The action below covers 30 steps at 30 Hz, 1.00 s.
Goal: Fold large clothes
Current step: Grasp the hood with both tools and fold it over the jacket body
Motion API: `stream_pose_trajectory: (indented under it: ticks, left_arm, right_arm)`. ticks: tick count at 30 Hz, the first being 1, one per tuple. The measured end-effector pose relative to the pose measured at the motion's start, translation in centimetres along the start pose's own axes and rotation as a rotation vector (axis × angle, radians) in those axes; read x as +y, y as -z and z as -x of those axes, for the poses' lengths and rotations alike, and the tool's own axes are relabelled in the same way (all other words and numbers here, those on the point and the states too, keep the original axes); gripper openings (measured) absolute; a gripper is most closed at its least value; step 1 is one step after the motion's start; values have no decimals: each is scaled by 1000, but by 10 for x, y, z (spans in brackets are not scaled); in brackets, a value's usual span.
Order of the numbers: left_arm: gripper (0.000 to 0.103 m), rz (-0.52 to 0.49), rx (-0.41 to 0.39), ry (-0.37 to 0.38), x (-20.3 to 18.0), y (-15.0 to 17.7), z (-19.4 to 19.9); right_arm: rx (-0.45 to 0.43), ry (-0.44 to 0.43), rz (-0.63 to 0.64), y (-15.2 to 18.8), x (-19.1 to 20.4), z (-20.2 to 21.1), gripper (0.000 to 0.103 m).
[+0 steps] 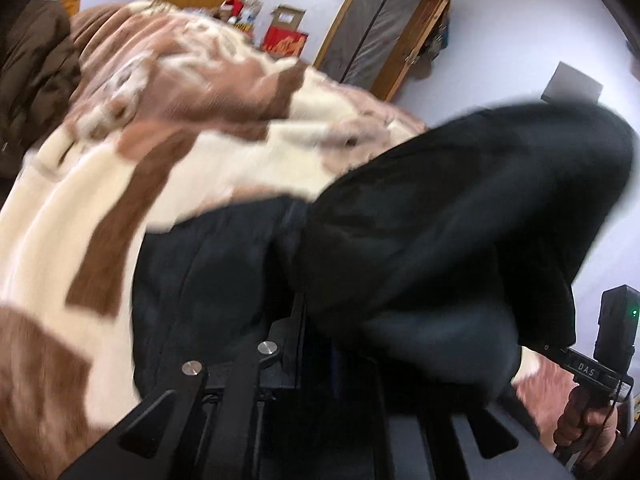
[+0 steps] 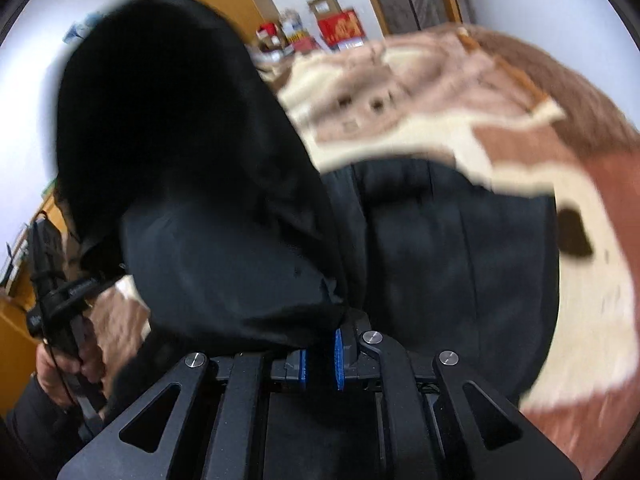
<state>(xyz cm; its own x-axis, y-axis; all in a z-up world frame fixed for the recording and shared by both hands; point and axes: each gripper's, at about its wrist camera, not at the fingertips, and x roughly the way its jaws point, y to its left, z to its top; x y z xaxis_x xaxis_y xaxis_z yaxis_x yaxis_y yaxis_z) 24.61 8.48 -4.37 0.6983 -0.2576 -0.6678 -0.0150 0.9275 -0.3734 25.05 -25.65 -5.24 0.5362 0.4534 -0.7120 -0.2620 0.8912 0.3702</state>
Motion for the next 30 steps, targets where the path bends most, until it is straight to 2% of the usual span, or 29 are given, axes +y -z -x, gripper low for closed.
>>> stream_pose_trajectory:
  ticks: [5, 7, 8, 11, 14, 16, 18, 21, 25, 27, 30]
  left_arm:
    - [11, 10, 91, -57, 19, 41, 15]
    - [11, 13, 100, -73, 25, 51, 25]
    - [11, 8, 102, -84, 27, 56, 30]
    - [11, 6, 90, -103, 28, 57, 44]
    - [11, -12, 48, -76, 15, 38, 50]
    - [17, -44, 16, -48, -1, 21, 45]
    - [27, -75, 7, -8, -17, 15, 37]
    - [28, -113, 68, 35, -37, 25, 4]
    - [27, -140, 190, 13, -42, 70, -37]
    - [27, -135, 198, -9, -37, 88, -50]
    - [27, -126, 207, -30, -35, 95, -62]
  right_arm:
    - [65, 36, -30, 25, -11, 4, 20]
    - [71, 44, -44, 32, -20, 12, 40]
    - [67, 51, -52, 34, -22, 17, 42]
    - [38, 62, -50, 26, -19, 30, 42]
    - [-29, 44, -12, 3, -1, 35, 42]
    - [-61, 27, 19, -10, 18, 29, 42]
    - [-62, 8, 46, -16, 31, 16, 42]
    - [4, 34, 76, -6, 39, -19, 42]
    - [133, 105, 91, 26, 31, -71, 42]
    - [176, 118, 77, 42, 21, -86, 41]
    - [170, 101, 55, 48, 13, -93, 40]
